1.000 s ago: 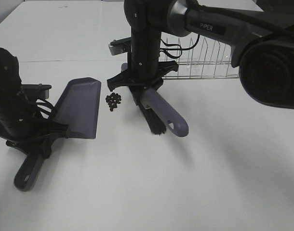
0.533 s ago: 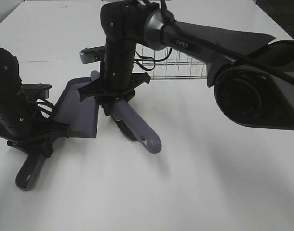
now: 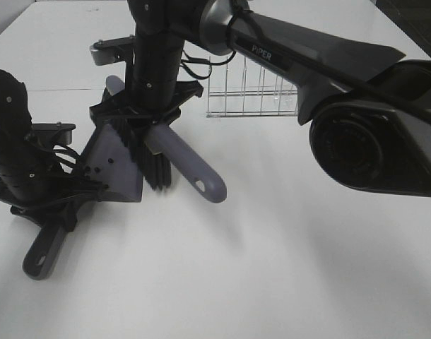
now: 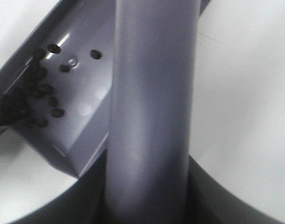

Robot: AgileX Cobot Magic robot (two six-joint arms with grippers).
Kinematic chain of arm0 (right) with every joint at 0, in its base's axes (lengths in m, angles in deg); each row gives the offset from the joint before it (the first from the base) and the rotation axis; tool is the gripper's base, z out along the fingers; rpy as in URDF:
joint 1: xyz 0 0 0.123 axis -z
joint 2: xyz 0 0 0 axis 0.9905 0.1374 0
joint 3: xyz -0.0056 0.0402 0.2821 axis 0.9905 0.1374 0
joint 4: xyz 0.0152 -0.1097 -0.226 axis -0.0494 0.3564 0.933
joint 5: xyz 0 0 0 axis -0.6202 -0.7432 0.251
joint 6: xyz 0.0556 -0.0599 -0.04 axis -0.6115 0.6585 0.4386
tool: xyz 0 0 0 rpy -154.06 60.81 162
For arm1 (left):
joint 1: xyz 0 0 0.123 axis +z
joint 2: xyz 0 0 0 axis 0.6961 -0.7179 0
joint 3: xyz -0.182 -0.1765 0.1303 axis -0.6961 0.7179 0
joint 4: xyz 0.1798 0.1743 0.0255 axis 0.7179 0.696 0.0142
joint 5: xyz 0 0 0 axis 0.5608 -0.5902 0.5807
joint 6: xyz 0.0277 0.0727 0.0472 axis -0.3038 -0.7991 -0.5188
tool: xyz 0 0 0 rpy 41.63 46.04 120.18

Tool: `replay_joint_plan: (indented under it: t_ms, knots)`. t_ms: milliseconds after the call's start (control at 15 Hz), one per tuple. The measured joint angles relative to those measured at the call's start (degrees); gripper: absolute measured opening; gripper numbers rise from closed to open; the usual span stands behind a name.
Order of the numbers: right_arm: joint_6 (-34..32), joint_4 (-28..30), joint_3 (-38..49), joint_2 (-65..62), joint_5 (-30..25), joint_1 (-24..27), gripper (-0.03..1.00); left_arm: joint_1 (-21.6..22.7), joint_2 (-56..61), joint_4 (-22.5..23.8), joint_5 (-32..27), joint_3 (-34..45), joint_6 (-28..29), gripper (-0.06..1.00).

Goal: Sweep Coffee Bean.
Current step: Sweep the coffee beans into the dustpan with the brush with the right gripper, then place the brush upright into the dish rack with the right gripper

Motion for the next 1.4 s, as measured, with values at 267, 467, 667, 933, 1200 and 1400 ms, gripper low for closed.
replay_joint_plan:
  t_ms: [267,467,667,933,1200,1400]
  knots:
    - [-0.4,6.7,-0.1,-4.8,-0.1,1.8,0.26,0.0,0.0,0.0,0.1,0.0,0.0,0.26]
    - [-0.2,7.3,-0.1,-8.9,-0.1,7.0,0.26,0.0,0.0,0.0,0.1,0.0,0.0,0.26]
    - [0.7,7.5,3.1,-14.7,-0.1,13.8,0.26,0.0,0.0,0.0,0.1,0.0,0.0,0.26]
    - [1.9,8.0,16.8,-23.5,-0.1,23.1,0.26,0.0,0.0,0.0,0.1,0.0,0.0,0.26]
    - [2.2,8.1,27.7,-26.9,0.1,30.7,0.26,0.0,0.0,0.0,0.1,0.0,0.0,0.26]
    - [2.1,8.3,37.8,-27.3,0.1,33.3,0.26,0.0,0.0,-0.1,0.1,0.0,0.0,0.26]
